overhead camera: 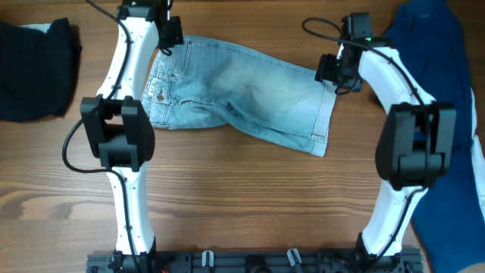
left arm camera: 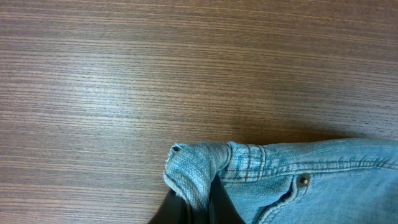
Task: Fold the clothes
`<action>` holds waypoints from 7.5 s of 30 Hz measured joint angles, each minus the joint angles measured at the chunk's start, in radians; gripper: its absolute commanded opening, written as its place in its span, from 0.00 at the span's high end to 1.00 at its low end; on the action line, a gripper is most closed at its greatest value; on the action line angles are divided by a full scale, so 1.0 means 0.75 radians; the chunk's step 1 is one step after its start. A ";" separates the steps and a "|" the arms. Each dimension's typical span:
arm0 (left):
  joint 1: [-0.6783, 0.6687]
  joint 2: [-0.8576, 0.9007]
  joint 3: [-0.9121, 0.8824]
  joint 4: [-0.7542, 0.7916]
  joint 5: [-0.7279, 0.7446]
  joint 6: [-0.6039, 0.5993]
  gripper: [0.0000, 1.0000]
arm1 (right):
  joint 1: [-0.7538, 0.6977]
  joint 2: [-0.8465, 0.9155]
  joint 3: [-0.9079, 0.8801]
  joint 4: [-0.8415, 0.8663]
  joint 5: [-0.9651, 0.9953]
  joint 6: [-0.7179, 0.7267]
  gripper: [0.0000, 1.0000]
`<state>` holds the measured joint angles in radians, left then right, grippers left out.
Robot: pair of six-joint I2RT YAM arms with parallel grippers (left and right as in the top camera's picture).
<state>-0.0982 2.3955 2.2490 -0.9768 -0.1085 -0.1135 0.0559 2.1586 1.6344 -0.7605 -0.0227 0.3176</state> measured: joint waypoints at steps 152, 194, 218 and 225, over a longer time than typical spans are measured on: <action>-0.005 0.130 -0.011 0.225 -0.106 -0.149 0.20 | -0.078 0.324 0.459 0.109 -0.178 -0.355 0.45; 0.099 -0.344 -0.009 -0.770 -0.058 -0.167 0.00 | 0.148 -0.356 0.370 -0.859 -0.265 -0.288 0.06; 0.141 -0.686 -0.008 -0.737 -0.058 -0.167 0.00 | 0.699 -0.553 -0.402 -0.529 -0.339 -0.139 0.13; 0.141 -0.676 -0.008 -0.737 -0.052 -0.167 0.00 | 0.852 -0.925 -0.714 -0.392 -0.328 -0.052 0.15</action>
<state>0.0078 1.8885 2.2429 -1.5291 -0.1478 -0.2390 0.6949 1.4647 1.0988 -1.0546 -0.2687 0.2787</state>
